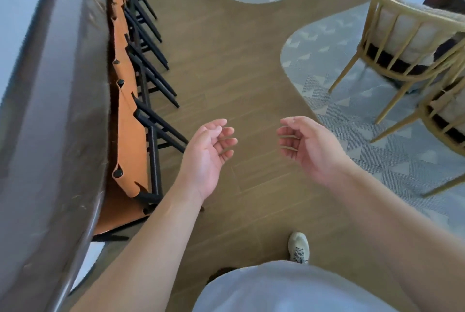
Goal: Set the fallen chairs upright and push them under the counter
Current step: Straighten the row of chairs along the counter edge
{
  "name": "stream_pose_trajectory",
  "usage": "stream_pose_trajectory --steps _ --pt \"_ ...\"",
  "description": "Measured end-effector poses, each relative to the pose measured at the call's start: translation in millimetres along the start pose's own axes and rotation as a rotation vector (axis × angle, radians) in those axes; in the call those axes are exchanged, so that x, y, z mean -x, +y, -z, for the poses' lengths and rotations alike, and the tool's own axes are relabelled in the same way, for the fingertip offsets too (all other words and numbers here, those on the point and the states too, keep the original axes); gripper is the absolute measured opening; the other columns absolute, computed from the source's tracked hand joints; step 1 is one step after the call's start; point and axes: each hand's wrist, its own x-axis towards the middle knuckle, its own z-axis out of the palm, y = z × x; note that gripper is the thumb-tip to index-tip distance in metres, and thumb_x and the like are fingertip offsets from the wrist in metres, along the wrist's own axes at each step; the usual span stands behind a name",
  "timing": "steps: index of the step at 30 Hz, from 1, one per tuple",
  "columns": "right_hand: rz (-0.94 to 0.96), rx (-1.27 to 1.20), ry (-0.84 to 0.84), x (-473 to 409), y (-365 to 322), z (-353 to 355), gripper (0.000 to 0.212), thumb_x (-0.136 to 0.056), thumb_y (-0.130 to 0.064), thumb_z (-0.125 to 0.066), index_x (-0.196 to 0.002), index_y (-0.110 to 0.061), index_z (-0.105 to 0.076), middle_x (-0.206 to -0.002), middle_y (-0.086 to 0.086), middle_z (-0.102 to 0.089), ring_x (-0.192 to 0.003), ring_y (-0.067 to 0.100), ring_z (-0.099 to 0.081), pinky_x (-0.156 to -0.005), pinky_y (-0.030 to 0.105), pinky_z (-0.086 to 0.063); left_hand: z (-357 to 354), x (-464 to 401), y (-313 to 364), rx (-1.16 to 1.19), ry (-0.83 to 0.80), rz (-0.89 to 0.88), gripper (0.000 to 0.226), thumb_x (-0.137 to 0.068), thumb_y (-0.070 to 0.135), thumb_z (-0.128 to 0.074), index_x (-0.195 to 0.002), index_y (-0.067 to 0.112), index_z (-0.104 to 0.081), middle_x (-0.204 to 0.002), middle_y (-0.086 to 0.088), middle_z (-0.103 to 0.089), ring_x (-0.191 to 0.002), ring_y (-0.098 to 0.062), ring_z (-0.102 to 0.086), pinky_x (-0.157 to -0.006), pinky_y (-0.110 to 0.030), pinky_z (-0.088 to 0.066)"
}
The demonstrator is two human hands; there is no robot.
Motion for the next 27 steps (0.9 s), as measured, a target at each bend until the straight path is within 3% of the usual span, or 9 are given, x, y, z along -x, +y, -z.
stream_pose_trajectory --steps 12,22,27 --pt "-0.115 0.082 -0.254 -89.7 -32.3 -19.5 0.016 -0.08 -0.026 -0.062 -0.09 -0.02 -0.074 -0.085 0.003 -0.07 -0.07 0.017 -0.065 -0.061 0.03 -0.054 8.1 -30.5 15.6 0.134 0.313 -0.099 0.024 -0.089 0.031 -0.064 -0.11 0.022 -0.071 -0.103 -0.002 -0.069 -0.093 -0.018 -0.067 -0.078 -0.032 -0.053" --pt "-0.172 0.161 -0.302 -187.0 -32.5 -98.6 0.016 -0.08 -0.024 -0.061 -0.089 -0.018 -0.073 -0.083 0.003 -0.071 -0.068 0.016 -0.066 -0.054 0.027 -0.052 63.1 -115.9 42.7 0.234 0.437 -0.109 0.017 -0.088 0.032 -0.067 -0.103 0.027 -0.074 -0.103 0.0 -0.071 -0.093 -0.017 -0.069 -0.083 -0.035 -0.052" --pt "-0.169 0.209 -0.307 -251.7 -36.9 -166.9 0.019 -0.076 -0.025 -0.062 -0.09 -0.017 -0.072 -0.082 0.003 -0.07 -0.067 0.017 -0.065 -0.055 0.028 -0.052 116.7 -180.9 75.9 0.267 0.458 -0.114 0.025 -0.085 0.036 -0.07 -0.108 0.026 -0.072 -0.105 -0.001 -0.071 -0.094 -0.017 -0.069 -0.083 -0.035 -0.052"
